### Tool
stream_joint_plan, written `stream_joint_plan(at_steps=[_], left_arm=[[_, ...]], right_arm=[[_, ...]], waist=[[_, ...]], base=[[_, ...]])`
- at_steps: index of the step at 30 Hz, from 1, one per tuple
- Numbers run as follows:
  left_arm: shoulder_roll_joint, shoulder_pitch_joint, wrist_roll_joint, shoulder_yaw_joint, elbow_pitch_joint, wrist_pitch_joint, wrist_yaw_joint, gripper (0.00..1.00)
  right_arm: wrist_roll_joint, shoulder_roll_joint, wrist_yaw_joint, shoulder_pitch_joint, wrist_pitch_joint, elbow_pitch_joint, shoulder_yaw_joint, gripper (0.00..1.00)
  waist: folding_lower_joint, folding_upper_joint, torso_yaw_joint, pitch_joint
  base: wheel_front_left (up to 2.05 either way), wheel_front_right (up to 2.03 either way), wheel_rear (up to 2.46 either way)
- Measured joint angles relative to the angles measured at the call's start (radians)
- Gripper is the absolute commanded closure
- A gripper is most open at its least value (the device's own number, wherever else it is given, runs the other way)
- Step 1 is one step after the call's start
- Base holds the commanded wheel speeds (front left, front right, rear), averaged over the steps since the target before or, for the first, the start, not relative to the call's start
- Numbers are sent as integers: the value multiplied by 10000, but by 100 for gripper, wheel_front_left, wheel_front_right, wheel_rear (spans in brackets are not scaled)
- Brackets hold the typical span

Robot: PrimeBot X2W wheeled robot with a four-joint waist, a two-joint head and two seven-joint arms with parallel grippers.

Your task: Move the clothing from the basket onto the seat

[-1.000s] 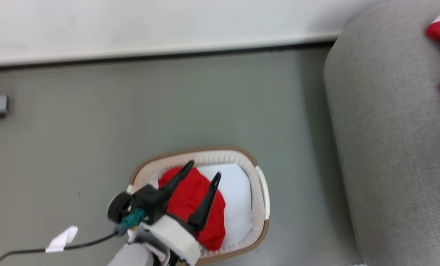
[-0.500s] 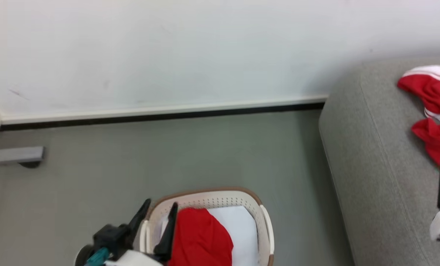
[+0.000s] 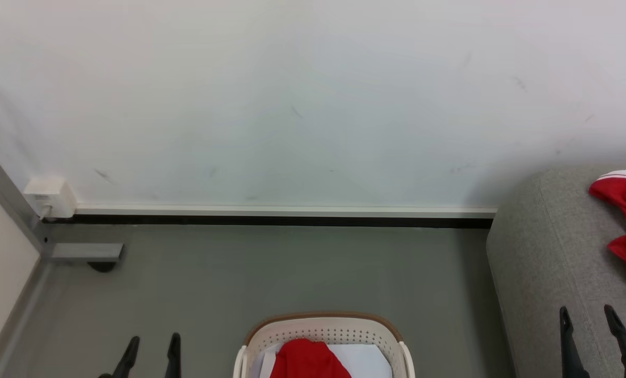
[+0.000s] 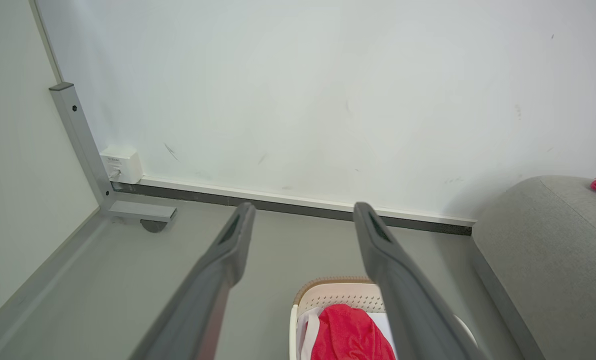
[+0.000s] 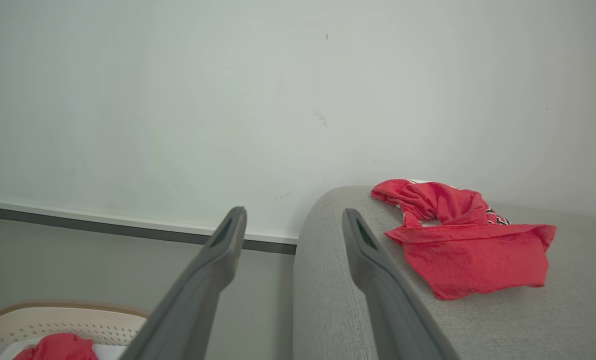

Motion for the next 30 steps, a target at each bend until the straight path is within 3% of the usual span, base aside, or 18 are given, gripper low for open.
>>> stream_joint_plan(at_steps=[16, 30], left_arm=[[-1087, 898, 1384, 1517, 142, 0, -1321, 0], [-1641, 896, 2054, 2194, 311, 0, -1960, 0]], right_arm=[[1110, 38, 0, 728, -130, 343, 1312, 0], [1592, 40, 0, 724, -132, 491, 1864, 0]], waist=[[2, 0, 182, -496], [3, 0, 252, -536]], base=[[0, 0, 0], [0, 0, 0]])
